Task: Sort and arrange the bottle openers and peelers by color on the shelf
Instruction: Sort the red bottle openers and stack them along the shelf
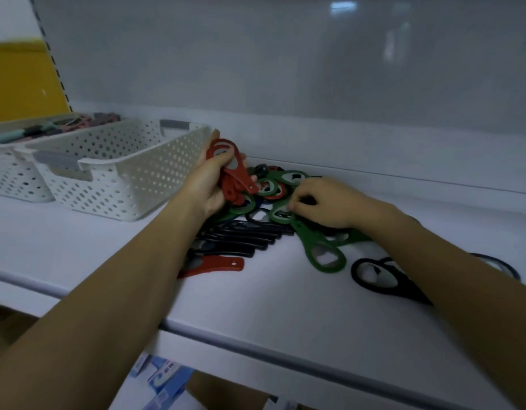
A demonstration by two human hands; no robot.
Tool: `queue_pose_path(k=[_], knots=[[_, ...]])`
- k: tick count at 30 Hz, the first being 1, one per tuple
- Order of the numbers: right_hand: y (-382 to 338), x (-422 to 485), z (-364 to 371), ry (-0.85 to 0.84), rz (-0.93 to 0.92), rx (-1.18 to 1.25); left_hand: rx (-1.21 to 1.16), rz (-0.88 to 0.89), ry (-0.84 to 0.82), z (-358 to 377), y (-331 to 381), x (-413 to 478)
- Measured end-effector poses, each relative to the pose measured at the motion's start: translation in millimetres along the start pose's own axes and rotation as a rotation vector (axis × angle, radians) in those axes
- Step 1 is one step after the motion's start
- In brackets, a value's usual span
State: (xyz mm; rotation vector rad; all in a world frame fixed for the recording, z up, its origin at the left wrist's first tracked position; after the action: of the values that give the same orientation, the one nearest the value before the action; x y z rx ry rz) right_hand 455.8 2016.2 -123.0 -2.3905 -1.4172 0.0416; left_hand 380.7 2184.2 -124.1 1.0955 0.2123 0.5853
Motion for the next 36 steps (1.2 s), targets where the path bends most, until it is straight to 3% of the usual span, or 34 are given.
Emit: queue_pose_path(k=[3, 8, 14, 17, 19, 22, 26, 28, 31, 36], knots=[[-2.6, 2.7, -1.3, 0.105, -0.007, -0.001, 0.036, -0.031, -0.041, 2.2, -0.1, -1.4], [-7.8, 22.3, 10.0, 0.115, 0.083, -0.001, 0.11, -0.037, 0.009, 3.2, -2.1, -1.0], [-9.1, 33.3, 18.2, 0.234, 0.146, -0.055, 0.004, -0.063, -0.007, -2.0, -1.3, 0.2], [-3.7, 36.2, 20.7, 0.138, 0.181, 0.025, 0.2, -0.038, -0.004, -2.7, -0.8, -0.6], [-1.9, 38.2, 21.5, 0.05, 0.203, -0.054, 0.296, -0.056, -0.015, -2.0, -0.9, -1.1], [-3.6, 33.2, 10.9, -0.051, 0.176, -0.131, 0.297, -0.075, -0.076, 0.7, 2.2, -0.8], [-6.8, 20.0, -1.5, -0.326, 0.184, 0.087, 0.264, -0.042, -0.087, 1.2, 4.4, 1.0], [-11.9, 26.1, -6.4, -0.211, 0.134, 0.252, 0.244, -0.03, -0.089, 1.3, 4.6, 0.9], [-9.7, 48.8, -12.0, 0.134, 0.193, 0.336, 0.166, -0.048, -0.07, 0.5, 4.6, -0.3], [-3.0, 79.0, 2.0, 0.129, 0.366, 0.436, 0.175, -0.08, 0.012, -4.6, 3.6, 0.9]])
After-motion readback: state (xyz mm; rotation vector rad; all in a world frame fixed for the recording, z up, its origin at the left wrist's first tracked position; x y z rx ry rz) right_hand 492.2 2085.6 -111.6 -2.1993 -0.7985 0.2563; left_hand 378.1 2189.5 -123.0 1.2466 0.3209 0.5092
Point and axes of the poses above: each hand's wrist, its own x-axis towards the middle knuckle, its own z-axis out of the palm, y = z × x, the point moved 3 cm from there along x, towards the middle knuckle, and after that the axes turned 9 degrees about x, right-handed, at the moved point
